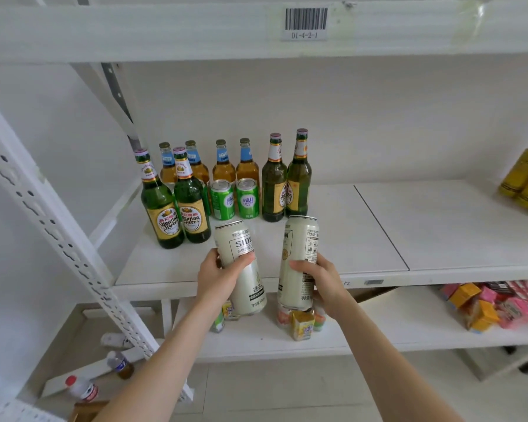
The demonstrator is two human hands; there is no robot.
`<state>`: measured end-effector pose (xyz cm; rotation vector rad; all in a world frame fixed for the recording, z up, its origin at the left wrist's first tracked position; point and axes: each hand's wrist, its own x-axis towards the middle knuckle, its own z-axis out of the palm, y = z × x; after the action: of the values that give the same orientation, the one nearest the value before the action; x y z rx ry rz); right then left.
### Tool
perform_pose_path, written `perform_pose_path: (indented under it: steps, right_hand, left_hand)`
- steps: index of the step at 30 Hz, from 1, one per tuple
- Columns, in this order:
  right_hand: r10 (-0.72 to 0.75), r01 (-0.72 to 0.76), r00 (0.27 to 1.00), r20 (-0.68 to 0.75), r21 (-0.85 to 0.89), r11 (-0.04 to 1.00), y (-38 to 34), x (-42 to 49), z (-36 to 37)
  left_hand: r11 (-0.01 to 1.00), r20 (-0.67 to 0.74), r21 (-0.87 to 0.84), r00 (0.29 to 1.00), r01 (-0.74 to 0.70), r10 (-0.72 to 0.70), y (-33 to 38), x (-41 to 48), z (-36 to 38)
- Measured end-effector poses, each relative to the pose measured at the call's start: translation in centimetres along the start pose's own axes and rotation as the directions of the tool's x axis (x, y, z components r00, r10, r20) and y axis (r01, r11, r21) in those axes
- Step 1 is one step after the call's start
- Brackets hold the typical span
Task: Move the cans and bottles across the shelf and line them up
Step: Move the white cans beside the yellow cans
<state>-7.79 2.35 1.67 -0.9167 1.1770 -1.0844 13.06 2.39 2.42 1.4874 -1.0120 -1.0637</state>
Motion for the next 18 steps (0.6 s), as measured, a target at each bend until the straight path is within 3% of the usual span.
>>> perform_pose_path:
  steps: [18]
  right_hand:
    - [-0.059, 0.058, 0.998, -0.013, -0.08, 0.995, -4.2, -3.9, -16.8]
  left_hand:
    - [0.999, 0.071, 0.033, 0.997, -0.036, 0.034, 2.7, -7.2, 15.9]
